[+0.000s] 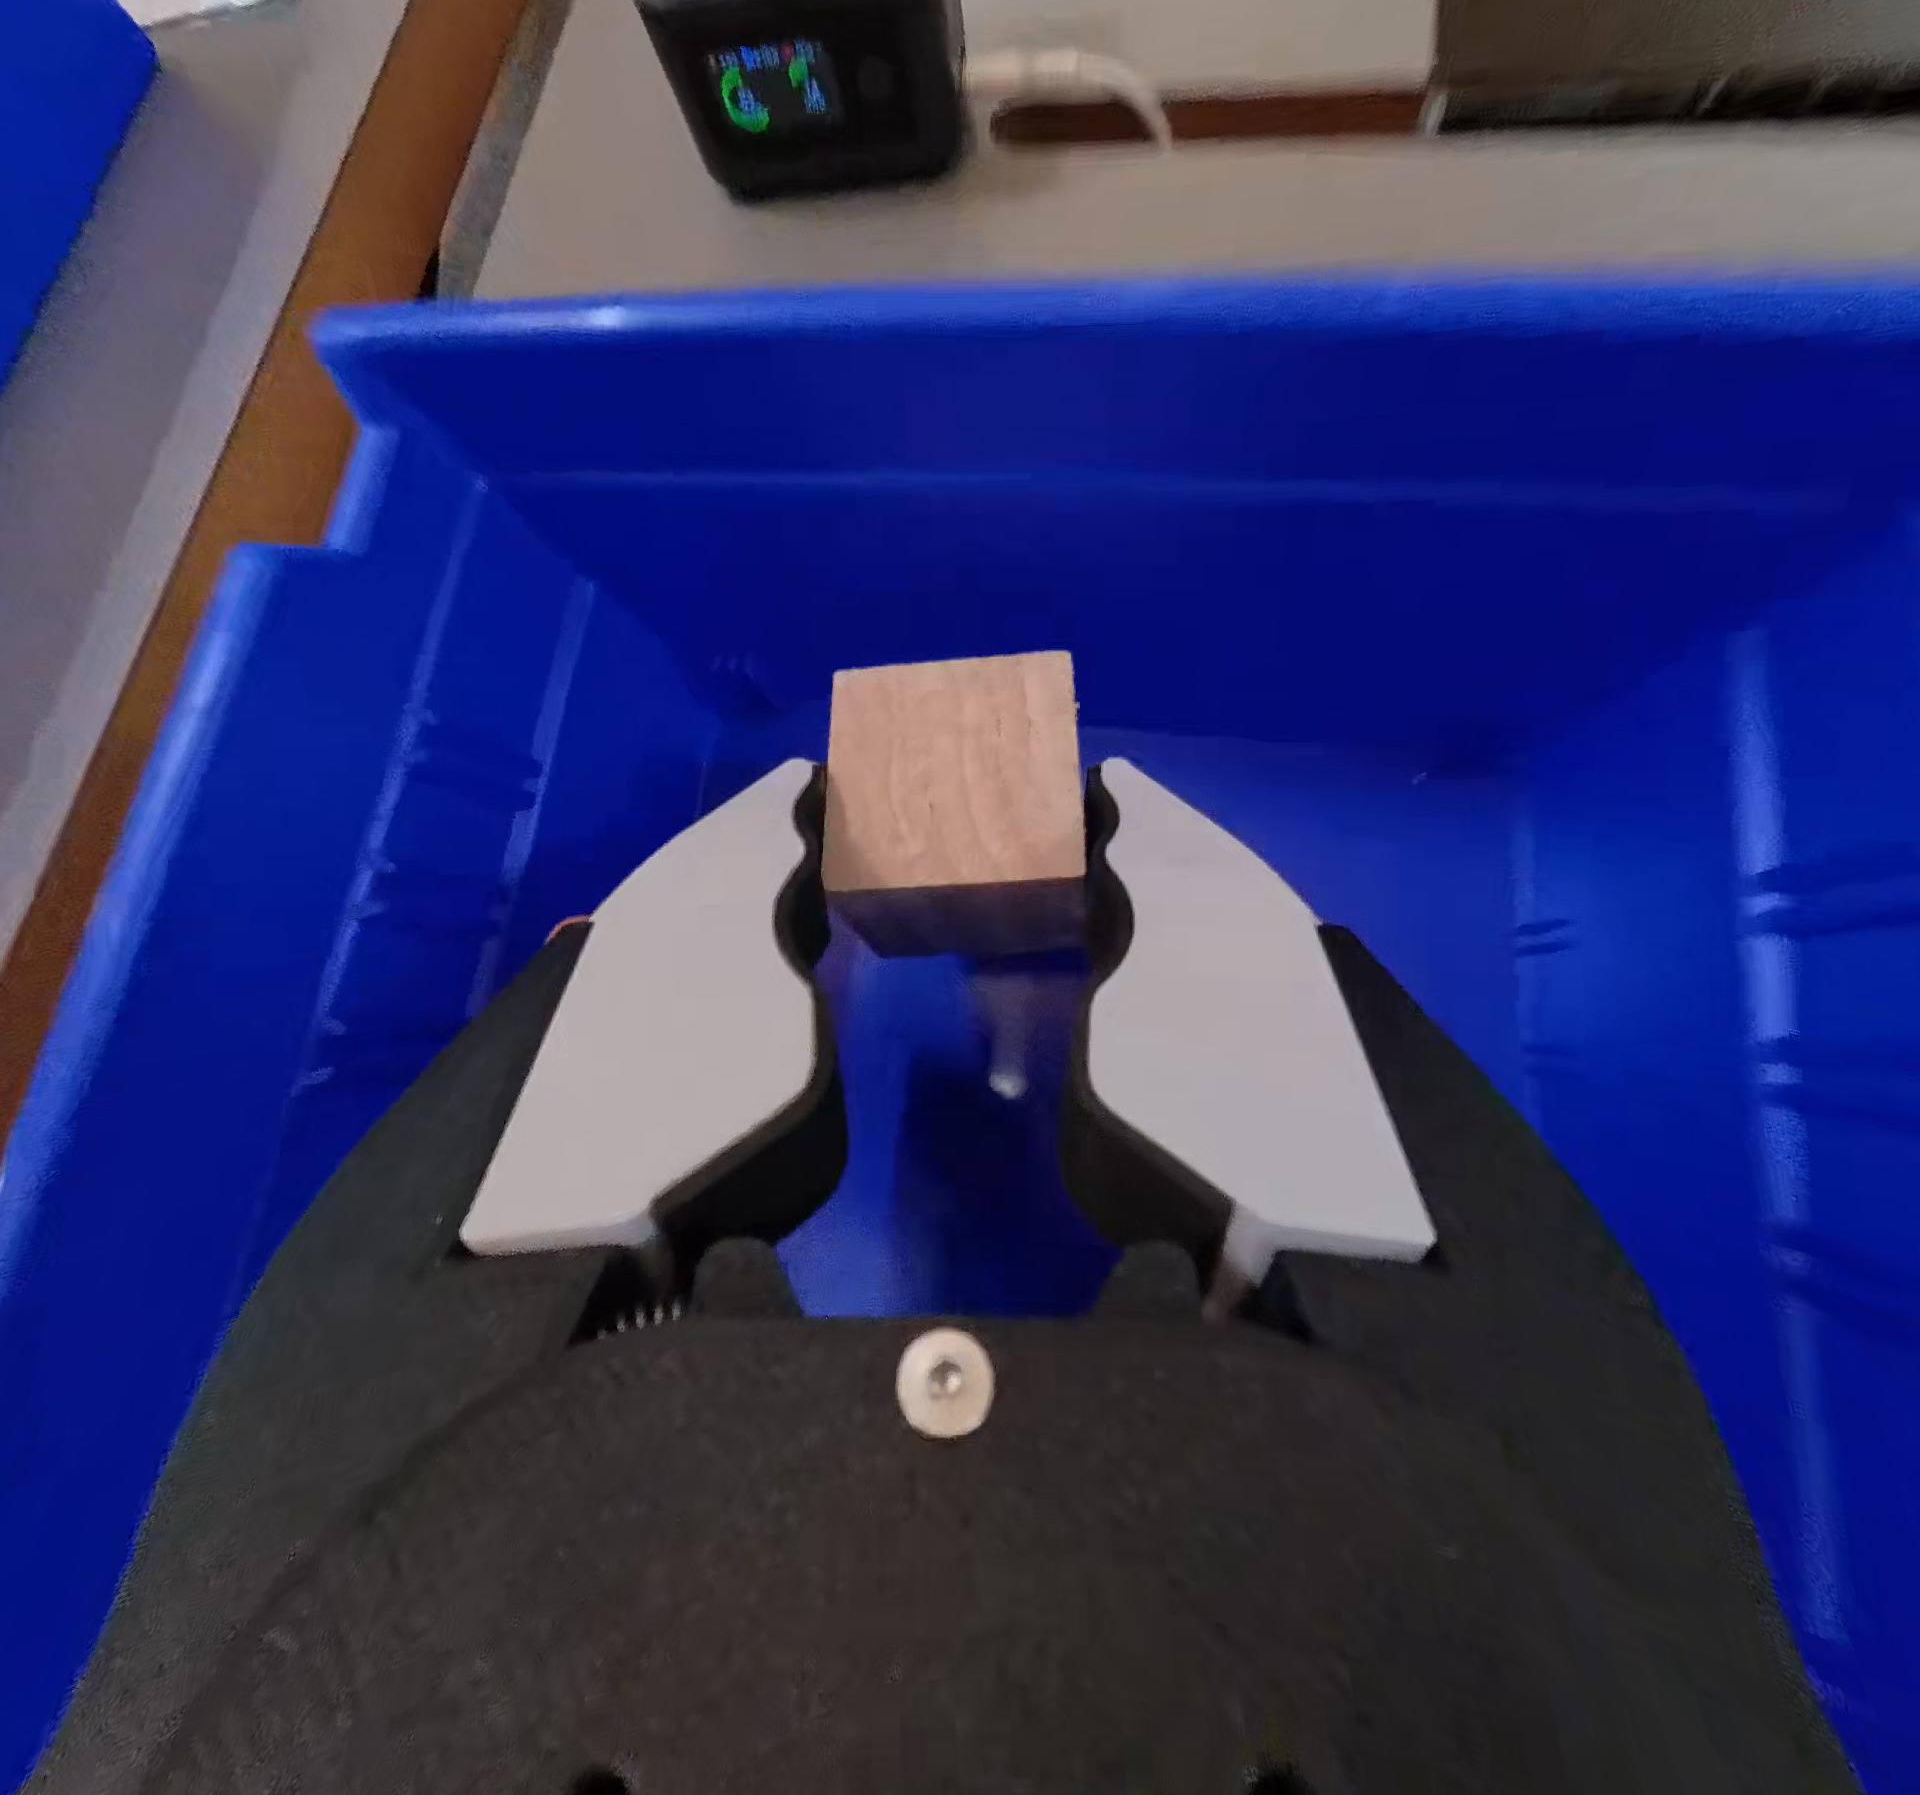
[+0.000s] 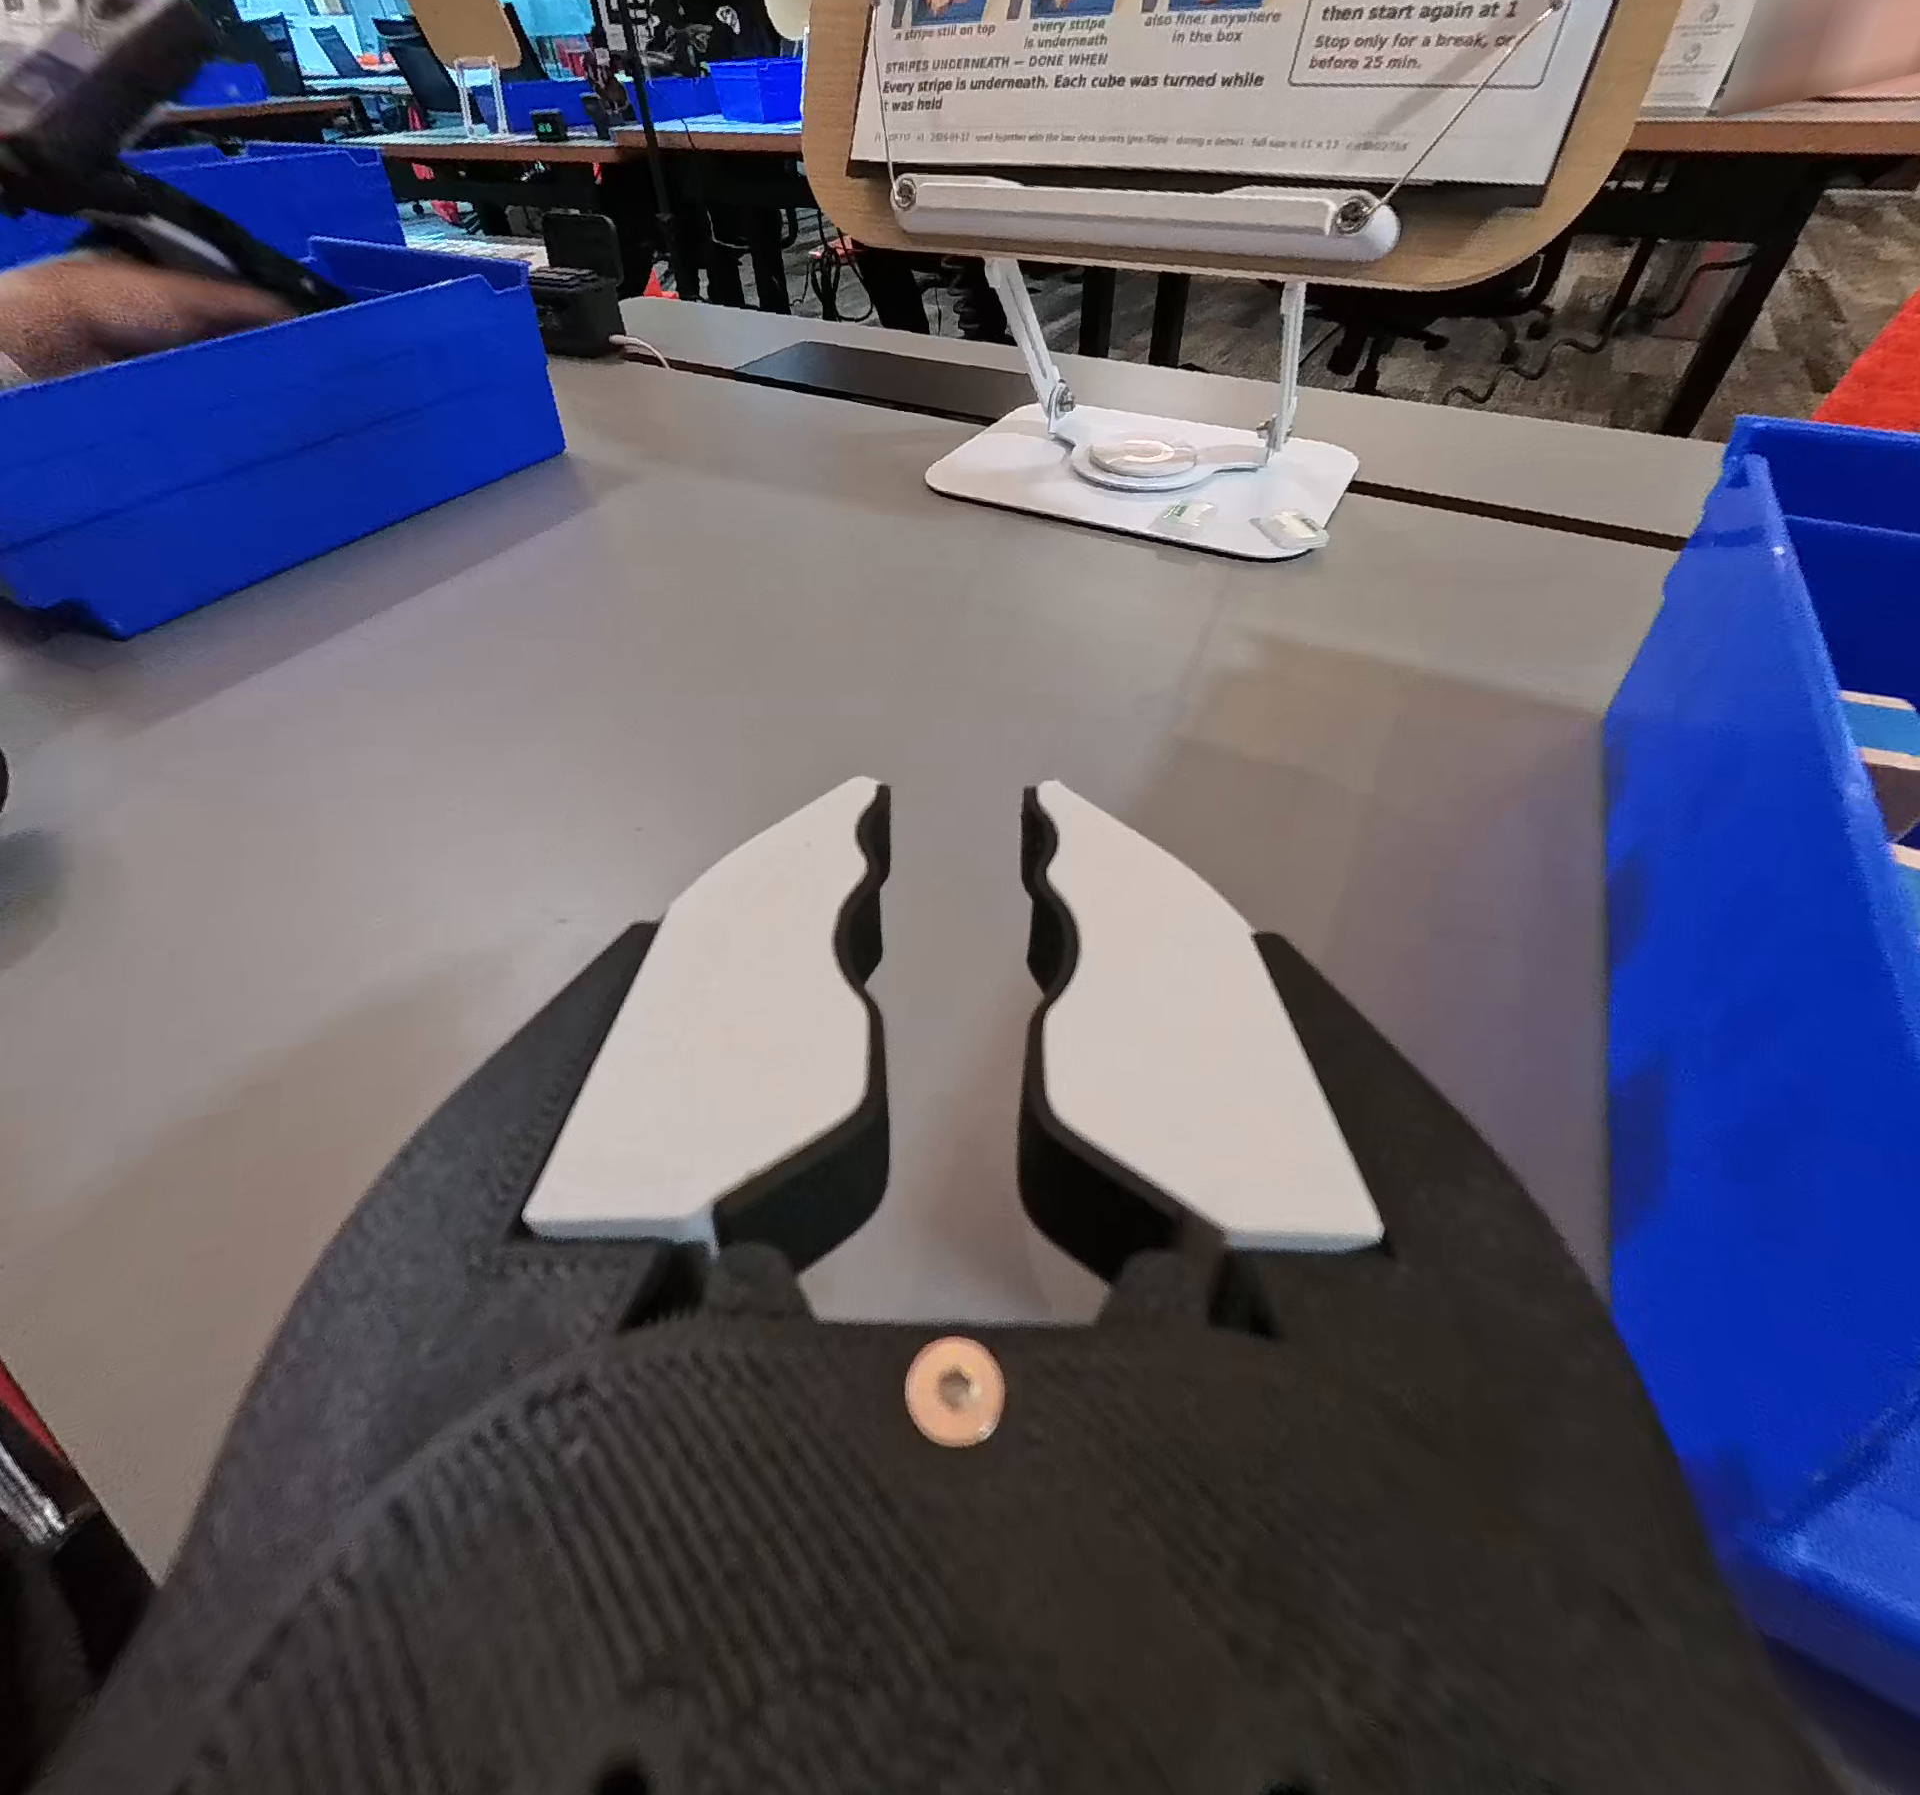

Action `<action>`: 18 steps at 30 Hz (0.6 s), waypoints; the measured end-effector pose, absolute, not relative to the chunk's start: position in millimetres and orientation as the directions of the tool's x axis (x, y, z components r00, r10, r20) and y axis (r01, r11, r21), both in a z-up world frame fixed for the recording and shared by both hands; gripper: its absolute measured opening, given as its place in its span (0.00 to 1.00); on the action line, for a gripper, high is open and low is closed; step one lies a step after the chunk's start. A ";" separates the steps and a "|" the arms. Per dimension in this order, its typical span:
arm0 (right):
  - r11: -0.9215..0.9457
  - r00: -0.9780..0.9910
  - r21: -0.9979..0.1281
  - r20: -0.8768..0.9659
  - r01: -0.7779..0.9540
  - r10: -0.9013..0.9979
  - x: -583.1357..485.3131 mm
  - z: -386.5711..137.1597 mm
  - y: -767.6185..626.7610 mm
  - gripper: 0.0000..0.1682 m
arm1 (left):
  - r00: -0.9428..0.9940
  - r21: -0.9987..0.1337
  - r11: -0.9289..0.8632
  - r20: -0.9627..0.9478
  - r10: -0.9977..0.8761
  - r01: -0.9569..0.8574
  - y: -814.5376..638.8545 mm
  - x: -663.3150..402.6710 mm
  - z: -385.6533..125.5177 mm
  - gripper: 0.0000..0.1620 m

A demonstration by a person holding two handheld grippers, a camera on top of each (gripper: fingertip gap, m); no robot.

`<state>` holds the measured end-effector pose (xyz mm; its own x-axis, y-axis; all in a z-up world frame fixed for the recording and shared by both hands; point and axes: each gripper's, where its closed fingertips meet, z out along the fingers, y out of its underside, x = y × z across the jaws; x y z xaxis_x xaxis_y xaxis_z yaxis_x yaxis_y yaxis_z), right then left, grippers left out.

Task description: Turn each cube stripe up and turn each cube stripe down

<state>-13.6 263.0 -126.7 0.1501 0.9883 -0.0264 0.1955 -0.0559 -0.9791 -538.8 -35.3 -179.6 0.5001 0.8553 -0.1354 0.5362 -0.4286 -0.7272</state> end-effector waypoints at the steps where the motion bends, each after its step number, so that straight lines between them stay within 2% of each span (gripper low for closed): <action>1: -0.053 0.147 -0.979 -0.024 0.197 0.989 -13.7 -126.6 262.2 0.14 | 0.497 -0.759 -0.371 -0.072 0.865 0.535 -31.9 -538.1 -167.0 0.29; 3: -0.046 0.141 -0.979 -0.018 0.198 0.990 -13.8 -126.2 260.5 0.14 | 0.518 -0.825 -0.230 0.087 0.851 0.516 -20.0 -533.2 -132.2 0.29; 5: -0.044 0.134 -0.979 -0.017 0.197 0.991 -14.1 -125.7 258.6 0.14 | 0.609 -0.881 -0.052 0.281 0.741 0.470 3.5 -517.3 -81.6 0.29; 7: -0.045 0.124 -0.980 -0.021 0.192 0.992 -14.9 -124.3 256.2 0.14 | 0.723 -0.878 0.155 0.463 0.513 0.452 28.0 -487.0 -20.6 0.29; 10: -0.045 0.103 -0.983 -0.027 0.179 0.994 -17.2 -120.1 250.9 0.15 | 0.812 -0.768 0.353 0.582 0.040 0.534 53.6 -423.6 60.3 0.28; 14: -0.102 0.047 -0.985 -0.096 0.142 0.994 -21.9 -110.3 238.8 0.20 | 0.711 -0.629 0.350 0.525 -0.469 0.695 76.9 -339.2 112.8 0.28; 16: -0.176 0.004 -0.979 -0.177 0.105 0.984 -24.9 -101.6 232.1 0.24 | 0.602 -0.569 0.295 0.485 -0.634 0.768 91.5 -302.9 118.5 0.28; 18: -0.278 -0.043 -0.958 -0.281 0.064 0.959 -27.3 -91.9 227.7 0.28 | 0.514 -0.544 0.224 0.468 -0.719 0.809 114.0 -267.8 110.0 0.28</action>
